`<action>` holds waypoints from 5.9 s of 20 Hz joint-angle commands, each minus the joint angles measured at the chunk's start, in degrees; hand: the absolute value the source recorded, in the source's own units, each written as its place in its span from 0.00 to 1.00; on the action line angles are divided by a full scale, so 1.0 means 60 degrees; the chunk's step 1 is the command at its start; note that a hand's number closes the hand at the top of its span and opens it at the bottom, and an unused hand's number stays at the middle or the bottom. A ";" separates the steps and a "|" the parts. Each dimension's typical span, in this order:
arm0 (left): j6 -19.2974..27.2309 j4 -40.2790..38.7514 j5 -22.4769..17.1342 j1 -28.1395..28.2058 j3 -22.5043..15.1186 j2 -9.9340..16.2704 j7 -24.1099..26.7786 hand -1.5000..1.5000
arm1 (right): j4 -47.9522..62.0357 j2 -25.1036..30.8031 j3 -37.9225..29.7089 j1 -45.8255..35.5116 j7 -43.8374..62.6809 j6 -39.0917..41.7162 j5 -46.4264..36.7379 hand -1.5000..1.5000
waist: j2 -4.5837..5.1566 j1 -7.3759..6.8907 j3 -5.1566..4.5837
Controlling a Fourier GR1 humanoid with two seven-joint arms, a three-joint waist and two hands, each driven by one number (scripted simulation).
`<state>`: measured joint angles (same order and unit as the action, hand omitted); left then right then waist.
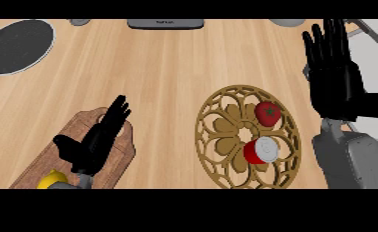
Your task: Pick the can from the placemat and place it in the tiered shelf
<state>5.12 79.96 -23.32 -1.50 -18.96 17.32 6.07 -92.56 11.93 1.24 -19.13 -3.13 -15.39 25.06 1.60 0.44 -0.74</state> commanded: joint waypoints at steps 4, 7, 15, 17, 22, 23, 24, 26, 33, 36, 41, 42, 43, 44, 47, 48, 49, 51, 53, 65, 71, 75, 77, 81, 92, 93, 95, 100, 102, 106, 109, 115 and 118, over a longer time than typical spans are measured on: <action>0.1035 -0.0455 0.1331 -0.1211 0.0466 0.0364 0.0163 0.50 | -0.0119 0.1665 0.0212 0.0868 0.1733 0.0751 -0.0406 0.00 | -0.0287 0.0147 0.0119; 0.0937 -0.0156 0.1229 -0.1031 0.0520 0.0631 0.0075 0.50 | -0.0105 -0.1356 -0.1090 0.0865 0.1496 -0.0191 0.2748 0.00 | -0.0373 0.0408 0.0546; 0.1367 0.0126 0.1865 -0.1834 0.0333 0.0752 -0.0913 0.50 | 0.1580 0.0725 -0.0293 0.3545 -0.1163 -0.3188 -0.3528 0.00 | -0.0270 0.0123 0.0143; 0.1548 -0.0435 0.2217 -0.1911 0.0242 0.0301 -0.0494 0.50 | 0.1483 0.0430 -0.1150 0.3895 -0.2649 -0.2249 -0.2295 0.00 | -0.0267 0.0098 0.0139; 0.1631 0.0024 0.2541 -0.1777 0.0173 0.0136 -0.0804 0.50 | -0.0211 0.1321 -0.0603 0.4724 -0.1699 -0.0180 -0.1735 0.00 | -0.0284 0.0018 0.0122; 0.1458 0.0005 0.2478 -0.1790 0.0251 0.0314 -0.0814 0.50 | -0.0406 0.1777 -0.0374 0.4831 -0.1257 0.0031 -0.1990 0.00 | -0.0285 0.0015 0.0118; 0.1476 -0.0167 0.2512 -0.1500 0.0022 -0.0008 -0.0413 0.50 | -0.0002 0.2066 -0.0234 0.4984 -0.1457 0.0375 -0.2236 0.00 | -0.0271 0.0002 0.0117; 0.1465 0.0295 0.2499 -0.1261 0.0152 0.0265 -0.0539 0.50 | -0.1705 0.2728 0.0127 0.5375 -0.0066 0.0265 -0.2607 0.00 | -0.0323 0.0016 0.0099; 0.1388 0.0340 0.2648 -0.1508 0.0184 0.0078 -0.0863 0.50 | -0.4164 0.4281 0.0578 0.5075 0.3733 0.0375 -0.3708 0.00 | -0.0300 -0.0036 0.0095; 0.1210 0.0685 0.2556 -0.1461 0.0369 0.0402 -0.1186 0.50 | -0.4612 0.4989 0.1012 0.4880 0.4935 0.0933 -0.4213 0.00 | -0.0305 -0.0112 0.0097; 0.1112 0.0257 0.2671 -0.1821 0.0299 0.0155 -0.0930 0.50 | -0.5494 0.6282 0.1948 0.3911 0.7476 0.2192 -0.4870 0.00 | -0.0257 -0.0195 0.0075; 0.1179 -0.0228 0.2624 -0.1668 0.0376 -0.0133 -0.0416 0.50 | -0.5914 0.6278 0.2209 0.3844 0.8106 0.2191 -0.5112 0.00 | -0.0246 -0.0122 0.0072; 0.1190 0.0338 0.2719 -0.1281 0.0308 0.0086 -0.0633 0.50 | -0.5848 0.6458 0.2005 0.3948 0.8269 0.2550 -0.4887 0.00 | -0.0282 -0.0151 0.0098; 0.1295 0.0122 0.2796 -0.1911 0.0363 -0.0057 -0.0853 0.50 | -0.5932 0.6481 0.2423 0.3213 0.9124 0.2630 -0.5203 0.00 | -0.0246 -0.0227 0.0087; 0.1505 -0.0542 0.3119 -0.1966 0.0155 -0.0697 -0.0635 0.50 | -0.6383 0.5682 0.3345 0.2524 1.0493 0.2615 -0.5836 0.00 | -0.0233 -0.0160 0.0102; 0.0779 0.0443 0.2491 -0.1819 0.0915 0.0291 -0.1287 0.50 | -0.7126 0.5533 0.3376 0.3098 1.0696 0.2613 -0.6067 0.00 | -0.0281 -0.0112 0.0113; 0.1020 -0.0149 0.2971 -0.1785 0.0547 -0.0285 -0.0755 0.50 | -0.6561 0.5238 0.3297 0.2072 1.1153 0.3106 -0.5681 0.00 | -0.0256 -0.0143 0.0112; 0.1075 0.0266 0.3076 -0.1480 0.0557 -0.0327 -0.0844 0.50 | -0.6818 0.4842 0.3547 0.1639 1.1932 0.3283 -0.5951 0.00 | -0.0267 -0.0152 0.0113; 0.1136 -0.0192 0.3375 -0.1868 0.0640 -0.0627 -0.0744 0.50 | -0.6249 0.4781 0.2807 0.1910 1.1166 0.3681 -0.5677 0.00 | -0.0264 -0.0074 0.0120; 0.0686 0.0758 0.3582 -0.1234 0.0993 -0.0494 -0.1255 0.50 | -0.5674 0.2886 0.3862 0.1209 1.1897 0.3869 -0.7782 0.00 | -0.0270 -0.0134 0.0120; 0.0473 -0.0096 0.3639 -0.1786 0.1518 -0.0678 -0.0983 0.50 | -0.5653 0.2237 0.4391 0.1600 1.1968 0.4079 -0.8582 0.00 | -0.0263 -0.0078 0.0118; 0.0464 0.0566 0.3900 -0.1547 0.1316 -0.0779 -0.1284 0.50 | -0.5559 0.1654 0.4403 0.1408 1.2318 0.4391 -0.8893 0.00 | -0.0273 -0.0094 0.0119; 0.0405 0.0077 0.3994 -0.1411 0.1193 -0.1044 -0.0971 0.50 | -0.5693 0.2035 0.4666 0.2718 1.1262 0.3868 -0.9588 0.00 | -0.0277 -0.0026 0.0123; 0.0010 0.0398 0.3760 -0.1179 0.1685 -0.0735 -0.0981 0.50 | -0.5130 0.1283 0.5104 0.2405 1.1537 0.3954 -1.0343 0.00 | -0.0275 -0.0074 0.0121; -0.0318 0.1220 0.4015 -0.1171 0.1896 -0.0855 -0.1648 0.50 | -0.3985 0.0670 0.4607 0.2539 1.0710 0.4566 -1.0561 0.00 | -0.0276 -0.0098 0.0124; -0.0468 0.1067 0.3885 -0.0869 0.2091 -0.0798 -0.1157 0.50 | -0.4443 0.0821 0.4073 0.2229 1.1125 0.5221 -1.0187 0.00 | -0.0275 -0.0097 0.0122; -0.0053 0.0648 0.4233 -0.1706 0.1996 -0.1264 -0.1763 0.50 | -0.4304 0.0773 0.4510 0.2963 1.0541 0.4720 -1.0779 0.00 | -0.0274 -0.0048 0.0124; -0.0325 -0.0201 0.4353 -0.1732 0.2282 -0.1404 -0.0960 0.50 | -0.3788 0.0623 0.3793 0.2737 1.0065 0.5047 -1.0846 0.00 | -0.0268 -0.0052 0.0123; 0.0059 0.0124 0.4748 -0.1529 0.1941 -0.1772 -0.1127 0.50 | -0.3497 0.0407 0.3555 0.2501 1.0021 0.5217 -1.0751 0.00 | -0.0270 -0.0065 0.0123; -0.0463 0.0182 0.4689 -0.1164 0.2169 -0.1524 -0.0811 0.50 | -0.3531 0.0337 0.3749 0.3215 0.9580 0.5044 -1.1231 0.00 | -0.0271 -0.0057 0.0123; -0.0945 0.0390 0.4377 -0.1000 0.2515 -0.1283 -0.0734 0.50 | -0.2876 -0.0084 0.3687 0.2700 0.9422 0.5179 -1.1307 0.00 | -0.0269 -0.0075 0.0123; -0.0609 0.0341 0.4816 -0.1597 0.2498 -0.1808 -0.1265 0.50 | -0.2501 -0.0390 0.3442 0.2845 0.8954 0.5265 -1.1562 0.00 | -0.0269 -0.0062 0.0123; -0.0923 0.1731 0.4673 -0.0502 0.2420 -0.1493 -0.1647 0.50 | -0.2216 -0.0280 0.3961 0.3883 0.8331 0.4600 -1.1955 0.00 | -0.0280 -0.0089 0.0125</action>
<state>1.06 85.05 5.16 -8.06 -4.28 7.73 -1.82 -107.10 10.69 23.85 1.48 48.06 12.64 -45.31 -0.04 0.01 0.00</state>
